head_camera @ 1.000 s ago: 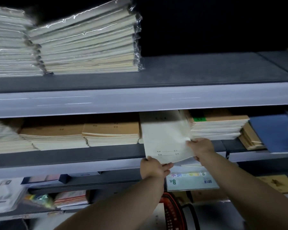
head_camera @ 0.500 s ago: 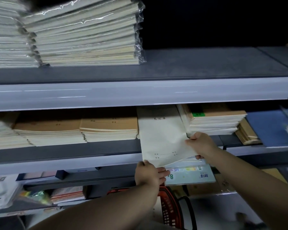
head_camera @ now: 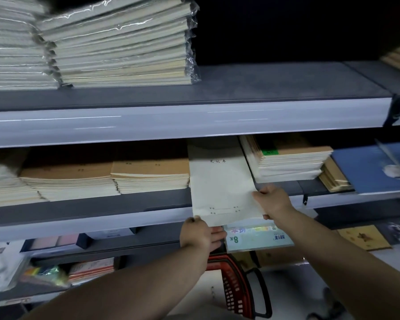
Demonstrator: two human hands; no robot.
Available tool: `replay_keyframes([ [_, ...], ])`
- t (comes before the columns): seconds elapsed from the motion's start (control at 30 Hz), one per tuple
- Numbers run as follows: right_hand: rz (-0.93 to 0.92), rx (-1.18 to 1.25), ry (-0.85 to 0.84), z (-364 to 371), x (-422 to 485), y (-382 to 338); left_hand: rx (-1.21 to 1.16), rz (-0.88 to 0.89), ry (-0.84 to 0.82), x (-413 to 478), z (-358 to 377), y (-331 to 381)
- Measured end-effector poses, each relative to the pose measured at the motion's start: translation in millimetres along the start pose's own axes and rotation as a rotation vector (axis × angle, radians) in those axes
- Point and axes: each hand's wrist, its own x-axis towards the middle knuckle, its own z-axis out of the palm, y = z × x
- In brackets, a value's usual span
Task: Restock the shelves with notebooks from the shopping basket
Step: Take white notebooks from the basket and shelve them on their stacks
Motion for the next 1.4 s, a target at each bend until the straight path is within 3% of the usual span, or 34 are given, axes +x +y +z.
replay_keyframes([
  [0.13,0.066,0.081,0.031,-16,3,2,0.0,-0.084,-0.073,1,12,-11],
  [0.4,0.262,0.711,0.052,11,-3,-7,-0.134,0.039,-0.017,28,8,28],
  [0.57,0.295,0.841,-0.036,22,2,-25,-0.119,0.04,-0.04,41,16,60],
  [0.73,0.32,0.838,-0.072,25,19,-32,-0.105,0.027,-0.026,55,22,68],
  [1.07,0.39,0.443,-0.288,47,34,-47,-0.024,-0.052,-0.11,81,19,85],
  [1.4,0.437,0.39,-0.354,45,37,-52,0.008,-0.03,-0.059,93,16,71],
])
